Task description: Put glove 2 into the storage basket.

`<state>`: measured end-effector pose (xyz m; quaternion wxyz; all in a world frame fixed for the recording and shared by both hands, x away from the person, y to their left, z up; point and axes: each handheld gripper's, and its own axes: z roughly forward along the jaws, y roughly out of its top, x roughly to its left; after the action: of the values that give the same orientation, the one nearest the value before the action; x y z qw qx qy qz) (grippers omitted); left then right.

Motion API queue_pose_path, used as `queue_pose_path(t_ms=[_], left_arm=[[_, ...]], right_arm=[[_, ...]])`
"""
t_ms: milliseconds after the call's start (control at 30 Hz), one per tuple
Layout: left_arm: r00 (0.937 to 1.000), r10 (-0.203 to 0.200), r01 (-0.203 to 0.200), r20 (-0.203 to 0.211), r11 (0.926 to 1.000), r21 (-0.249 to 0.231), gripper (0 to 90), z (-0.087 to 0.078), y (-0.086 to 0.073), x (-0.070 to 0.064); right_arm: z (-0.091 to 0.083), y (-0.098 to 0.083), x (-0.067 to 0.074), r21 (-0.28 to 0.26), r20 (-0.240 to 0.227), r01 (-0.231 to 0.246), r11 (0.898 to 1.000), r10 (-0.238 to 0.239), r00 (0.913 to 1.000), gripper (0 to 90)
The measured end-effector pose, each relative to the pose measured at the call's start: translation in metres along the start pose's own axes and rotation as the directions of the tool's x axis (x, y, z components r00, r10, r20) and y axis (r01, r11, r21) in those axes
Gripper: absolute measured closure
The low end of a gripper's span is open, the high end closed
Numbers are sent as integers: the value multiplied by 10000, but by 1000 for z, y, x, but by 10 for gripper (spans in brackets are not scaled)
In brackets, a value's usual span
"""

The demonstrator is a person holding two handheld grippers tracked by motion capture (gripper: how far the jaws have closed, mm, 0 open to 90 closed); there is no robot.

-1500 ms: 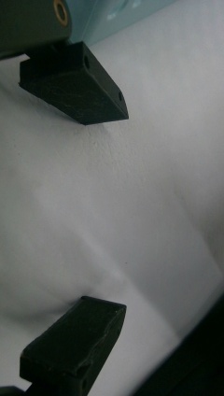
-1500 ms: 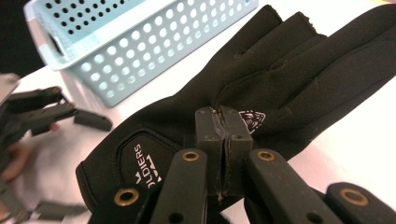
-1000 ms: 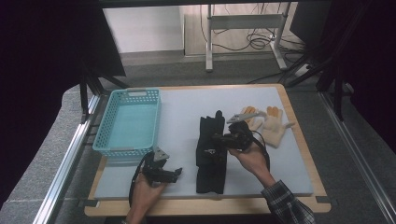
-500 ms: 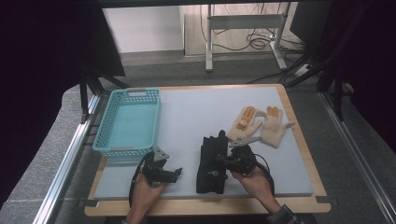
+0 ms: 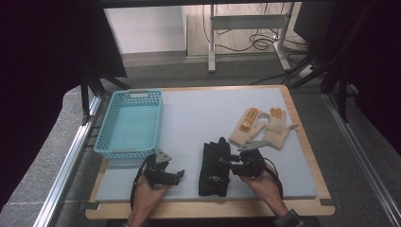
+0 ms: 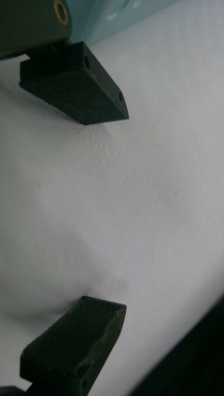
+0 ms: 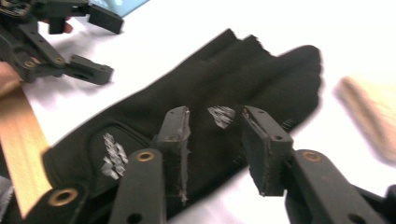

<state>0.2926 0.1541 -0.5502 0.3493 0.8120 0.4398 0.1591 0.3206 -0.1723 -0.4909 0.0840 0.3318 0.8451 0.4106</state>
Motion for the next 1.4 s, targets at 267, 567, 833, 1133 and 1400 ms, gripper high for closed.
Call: queue_pose_path(t_ms=[267, 567, 833, 1133, 1400], left_arm=[[9999, -64, 65, 124, 10000, -10, 87, -3, -2, 2], [10000, 66, -66, -33, 9999, 130, 37, -11, -11, 14], [9993, 302, -305, 220, 9994, 172, 39, -16, -16, 25], [9992, 327, -330, 216, 9993, 151, 37, -16, -17, 25], [9994, 300, -302, 193, 9995, 131, 37, -16, -17, 25]], right_arm=[[-7, -36, -11, 305, 34, 239, 9992, -240, 9997, 728], [7, -50, 5, 409, -579, 949, 9946, -925, 9940, 883], [20, -43, 18, 400, -858, 1145, 9926, -1107, 9901, 883], [45, -28, 38, 331, -841, 1503, 9881, -1471, 9855, 867], [57, -21, 45, 224, -675, 1588, 9871, -1570, 9853, 847]])
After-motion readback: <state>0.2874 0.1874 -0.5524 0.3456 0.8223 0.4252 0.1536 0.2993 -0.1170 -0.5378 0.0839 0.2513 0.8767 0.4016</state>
